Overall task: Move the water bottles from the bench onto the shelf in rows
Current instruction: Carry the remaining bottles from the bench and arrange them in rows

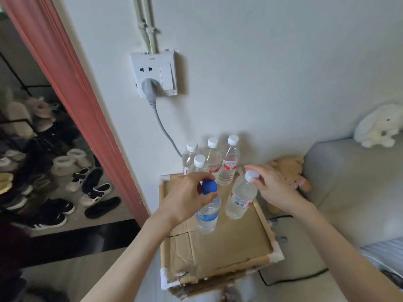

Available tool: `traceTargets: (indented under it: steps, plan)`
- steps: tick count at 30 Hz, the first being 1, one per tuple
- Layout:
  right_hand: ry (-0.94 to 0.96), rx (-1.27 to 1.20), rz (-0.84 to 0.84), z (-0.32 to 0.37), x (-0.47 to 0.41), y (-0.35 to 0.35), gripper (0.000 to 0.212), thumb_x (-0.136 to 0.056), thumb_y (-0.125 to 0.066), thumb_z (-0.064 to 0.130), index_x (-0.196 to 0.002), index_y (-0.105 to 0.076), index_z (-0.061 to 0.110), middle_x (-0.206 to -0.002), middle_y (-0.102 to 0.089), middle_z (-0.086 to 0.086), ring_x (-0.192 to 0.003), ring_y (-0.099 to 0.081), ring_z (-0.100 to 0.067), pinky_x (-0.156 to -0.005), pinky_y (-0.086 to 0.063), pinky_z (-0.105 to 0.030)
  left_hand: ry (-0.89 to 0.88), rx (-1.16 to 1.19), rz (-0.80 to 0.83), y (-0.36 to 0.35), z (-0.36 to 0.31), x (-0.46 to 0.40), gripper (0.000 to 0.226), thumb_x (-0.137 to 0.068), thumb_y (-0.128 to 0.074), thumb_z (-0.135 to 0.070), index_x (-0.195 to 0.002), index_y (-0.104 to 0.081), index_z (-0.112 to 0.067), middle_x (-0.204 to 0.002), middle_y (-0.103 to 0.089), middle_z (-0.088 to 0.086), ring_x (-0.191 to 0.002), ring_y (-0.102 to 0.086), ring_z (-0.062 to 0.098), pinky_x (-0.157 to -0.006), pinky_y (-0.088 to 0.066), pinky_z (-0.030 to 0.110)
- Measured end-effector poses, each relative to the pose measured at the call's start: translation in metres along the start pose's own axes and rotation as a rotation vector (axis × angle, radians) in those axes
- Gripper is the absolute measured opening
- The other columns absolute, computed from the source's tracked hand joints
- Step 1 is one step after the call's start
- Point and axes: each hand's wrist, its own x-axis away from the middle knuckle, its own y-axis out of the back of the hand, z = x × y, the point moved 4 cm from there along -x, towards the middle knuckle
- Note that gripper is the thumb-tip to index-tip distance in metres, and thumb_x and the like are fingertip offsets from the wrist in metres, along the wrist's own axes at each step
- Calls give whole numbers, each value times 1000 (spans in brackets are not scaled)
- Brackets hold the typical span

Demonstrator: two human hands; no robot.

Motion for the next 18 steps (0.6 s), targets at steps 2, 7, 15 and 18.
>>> traceTargets:
  steps: [2, 7, 15, 18]
  plan:
    - [-4, 12, 40, -13, -13, 0, 40, -90, -45, 4, -127, -49, 18, -126, -52, -2, -119, -40, -18, -88, -22, -16, 4, -3, 6, -7, -2, -17, 25, -75, -67, -25, -100, -61, -26, -87, -65, -4, -73, -56, 11, -77, -48, 27]
    - [78, -14, 122, -27, -44, 4, 43, -90, -45, 3, -129, -48, 21, -123, -53, 0, -112, -42, -12, -85, -24, -15, 76, -4, -28, -24, -8, -47, 25, -77, -65, -22, -101, -60, -26, -75, -56, -17, -70, -53, 3, -67, -43, 13]
    - [215, -84, 207, -37, -79, 1, 41, -89, -45, -1, -126, -51, 16, -130, -54, -4, -118, -46, -21, -92, -30, -19, 75, -111, -104, -34, -26, -88, 19, -78, -61, -11, -97, -61, -10, -81, -56, -2, -74, -47, 15, -59, -35, 13]
    - [276, -114, 219, -35, -88, -4, 38, -86, -46, -4, -120, -56, 11, -125, -57, -7, -114, -50, -26, -98, -39, -32, 112, -166, -100, -36, -21, -99, 18, -77, -59, -12, -96, -61, -10, -82, -59, 3, -74, -47, 17, -64, -36, 22]
